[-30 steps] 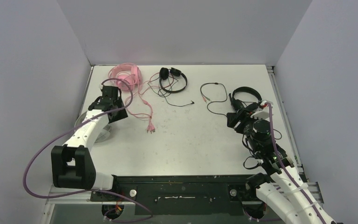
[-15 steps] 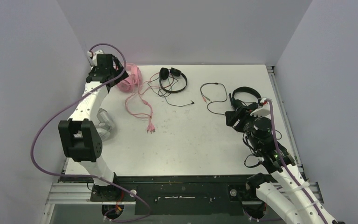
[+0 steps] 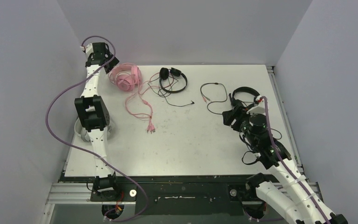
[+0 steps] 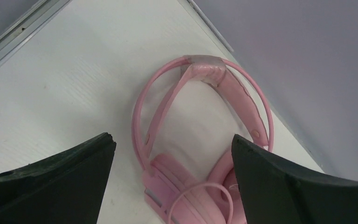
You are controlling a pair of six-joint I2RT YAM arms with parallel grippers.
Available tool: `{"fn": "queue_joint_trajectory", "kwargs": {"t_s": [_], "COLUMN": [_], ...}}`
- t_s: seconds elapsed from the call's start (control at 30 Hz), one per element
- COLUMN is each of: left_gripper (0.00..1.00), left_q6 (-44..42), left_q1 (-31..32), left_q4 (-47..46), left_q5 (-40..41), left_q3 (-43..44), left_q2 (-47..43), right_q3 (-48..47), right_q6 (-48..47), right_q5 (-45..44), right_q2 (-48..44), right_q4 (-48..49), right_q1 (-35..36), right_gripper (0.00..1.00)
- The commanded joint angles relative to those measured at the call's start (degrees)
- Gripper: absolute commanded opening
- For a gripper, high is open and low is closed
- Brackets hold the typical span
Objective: Wrap the headphones
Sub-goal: Move the headphones to the center of the board.
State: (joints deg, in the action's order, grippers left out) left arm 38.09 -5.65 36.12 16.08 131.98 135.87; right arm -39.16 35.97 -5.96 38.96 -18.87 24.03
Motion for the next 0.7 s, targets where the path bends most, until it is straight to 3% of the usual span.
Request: {"fn": "queue_joint_trajectory", "kwargs": {"t_s": [0.0,0.27,0.4,0.47,0.57,0.67], "left_gripper": [0.92,0.65,0.32,0.22,0.15,0.13], "left_q6": [4.3,7.5,10.1,10.4,10.4,12.9], "left_q1": [-2.2,-1.9,-0.9,0.4,2.9,5.1], "left_q4": [5.8,0.8,3.3,4.7,4.6,1.2], "left_q5": [-2.3,-7.0,-7.3,-6.0,-2.3,1.3], "left_q3": [9.2,3.7,1.2,-1.3,-11.3,-26.8], "left_q2": [7.3,10.1,8.4,5.5,-2.1,-13.5], "right_q3": [-1.9,-2.2,-2.5,-2.4,-2.1,-2.2], "right_q6": [2.2,2.1,2.1,2.1,2.5,2.8], "right_q5": [1.0,0.2,0.1,0.1,0.3,0.6], "right_q2": [1.1,2.0,1.3,0.5,-0.8,-2.6], "right_q4": [3.0,3.5,3.3,3.0,2.3,0.9], "right_q1": [0.0,-0.1,0.0,0.0,-0.1,-0.1], "right_gripper": [0.64,0.64,0.64,0.64,0.64,0.65]}}
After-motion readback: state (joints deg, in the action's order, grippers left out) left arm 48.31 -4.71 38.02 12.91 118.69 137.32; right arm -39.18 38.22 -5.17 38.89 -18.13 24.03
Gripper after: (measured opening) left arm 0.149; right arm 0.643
